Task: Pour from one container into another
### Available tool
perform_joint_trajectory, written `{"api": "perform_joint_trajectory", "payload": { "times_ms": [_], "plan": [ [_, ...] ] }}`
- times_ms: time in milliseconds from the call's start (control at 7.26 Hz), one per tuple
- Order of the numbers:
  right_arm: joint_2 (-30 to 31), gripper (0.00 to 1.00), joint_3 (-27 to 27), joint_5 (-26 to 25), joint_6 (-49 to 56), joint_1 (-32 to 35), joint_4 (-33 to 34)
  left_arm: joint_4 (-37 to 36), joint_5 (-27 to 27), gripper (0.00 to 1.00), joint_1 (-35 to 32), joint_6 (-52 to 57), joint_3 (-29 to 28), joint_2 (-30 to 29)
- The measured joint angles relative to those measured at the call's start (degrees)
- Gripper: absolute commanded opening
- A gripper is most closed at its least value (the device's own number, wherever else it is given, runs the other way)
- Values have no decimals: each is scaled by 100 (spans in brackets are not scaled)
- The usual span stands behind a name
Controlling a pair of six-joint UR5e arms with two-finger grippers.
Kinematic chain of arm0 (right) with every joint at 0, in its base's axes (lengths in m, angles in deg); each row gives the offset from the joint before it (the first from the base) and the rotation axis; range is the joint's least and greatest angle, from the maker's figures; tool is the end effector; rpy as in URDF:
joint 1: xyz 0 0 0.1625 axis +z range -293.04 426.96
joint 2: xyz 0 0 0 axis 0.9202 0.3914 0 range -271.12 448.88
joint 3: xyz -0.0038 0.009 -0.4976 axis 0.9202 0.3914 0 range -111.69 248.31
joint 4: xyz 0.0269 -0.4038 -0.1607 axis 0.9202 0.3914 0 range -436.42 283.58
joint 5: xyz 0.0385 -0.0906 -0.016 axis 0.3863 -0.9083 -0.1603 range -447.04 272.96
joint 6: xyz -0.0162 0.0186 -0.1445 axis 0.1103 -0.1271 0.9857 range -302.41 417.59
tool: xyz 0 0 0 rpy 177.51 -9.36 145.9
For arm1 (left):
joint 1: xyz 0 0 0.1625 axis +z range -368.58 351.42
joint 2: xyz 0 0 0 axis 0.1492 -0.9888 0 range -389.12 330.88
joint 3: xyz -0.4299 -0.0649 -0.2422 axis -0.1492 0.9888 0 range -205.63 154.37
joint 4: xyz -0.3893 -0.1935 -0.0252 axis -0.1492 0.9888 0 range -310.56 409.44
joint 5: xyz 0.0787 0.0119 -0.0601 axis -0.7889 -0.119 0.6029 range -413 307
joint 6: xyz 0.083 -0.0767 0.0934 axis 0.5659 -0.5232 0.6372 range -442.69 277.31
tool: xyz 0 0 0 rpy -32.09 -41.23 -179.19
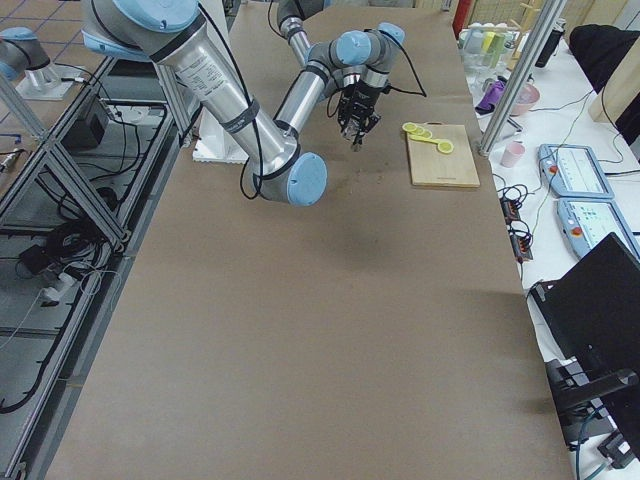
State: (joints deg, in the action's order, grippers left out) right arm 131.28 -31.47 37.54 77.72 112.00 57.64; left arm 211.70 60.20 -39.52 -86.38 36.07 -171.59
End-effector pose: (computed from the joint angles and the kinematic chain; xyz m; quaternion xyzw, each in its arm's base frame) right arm -0.4703 -0.5420 0.2435 0.0447 -0.3121 -0.5393 0.7809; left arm 0.7294 -0.5252 0.1816 0.5538 0.4947 0.4361 0.5083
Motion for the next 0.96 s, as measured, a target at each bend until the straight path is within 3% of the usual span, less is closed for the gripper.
{"api": "perform_joint_trajectory", "payload": {
  "times_ms": [276,965],
  "plan": [
    [274,0,-321,-3,-44,118,-355,41,-6,0,0,-2,3,0],
    [2228,0,-1766,119,213,629,-1486,295,-34,0,-91,-203,181,183]
  ]
}}
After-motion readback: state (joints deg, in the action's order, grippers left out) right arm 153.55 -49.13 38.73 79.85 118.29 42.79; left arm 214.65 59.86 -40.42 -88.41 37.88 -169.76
